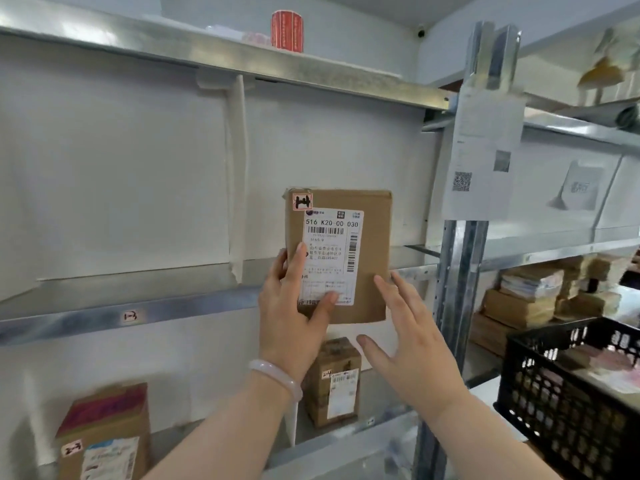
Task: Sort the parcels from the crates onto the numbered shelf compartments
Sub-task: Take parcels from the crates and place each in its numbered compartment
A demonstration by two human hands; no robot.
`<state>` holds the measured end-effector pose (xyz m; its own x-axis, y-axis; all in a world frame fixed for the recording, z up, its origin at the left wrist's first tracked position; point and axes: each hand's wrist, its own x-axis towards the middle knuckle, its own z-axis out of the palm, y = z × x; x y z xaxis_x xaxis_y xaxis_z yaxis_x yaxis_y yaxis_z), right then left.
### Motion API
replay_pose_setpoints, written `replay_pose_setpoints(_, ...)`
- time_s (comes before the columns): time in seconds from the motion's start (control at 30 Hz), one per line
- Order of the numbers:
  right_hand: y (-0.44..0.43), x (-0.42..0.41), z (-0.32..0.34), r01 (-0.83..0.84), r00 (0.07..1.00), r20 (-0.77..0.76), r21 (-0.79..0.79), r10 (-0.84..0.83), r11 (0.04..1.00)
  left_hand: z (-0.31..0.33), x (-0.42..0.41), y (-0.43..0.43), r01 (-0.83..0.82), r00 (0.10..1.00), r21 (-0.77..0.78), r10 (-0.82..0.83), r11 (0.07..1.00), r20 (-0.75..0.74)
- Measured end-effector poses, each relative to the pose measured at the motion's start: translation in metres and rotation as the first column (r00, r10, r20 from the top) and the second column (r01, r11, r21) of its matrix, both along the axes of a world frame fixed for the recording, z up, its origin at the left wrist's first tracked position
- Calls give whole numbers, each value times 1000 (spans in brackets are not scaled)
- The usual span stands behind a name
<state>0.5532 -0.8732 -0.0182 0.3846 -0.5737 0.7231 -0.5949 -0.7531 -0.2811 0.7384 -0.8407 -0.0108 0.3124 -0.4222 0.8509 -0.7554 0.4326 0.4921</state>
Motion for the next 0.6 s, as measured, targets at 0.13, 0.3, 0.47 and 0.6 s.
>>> replay_pose_setpoints(0.13,-46,-5,16,-75,995,-67,-1,75,997,19,3,-43,-85,996,-15,85,996,-20)
replay_pose_setpoints(0.3,-93,9,19,-179,981,-80,7,179,984,24,23,-84,-203,979,-6,203,979,4)
replay_pose_setpoints(0.47,-114,23,11,-231,968,-91,26,232,973,17,36,-103,-236,972,50,236,971,-3)
replay_pose_setpoints(0.6,-129,35,11,-264,958,-109,14,264,964,11,49,-113,-249,968,52,251,967,-30)
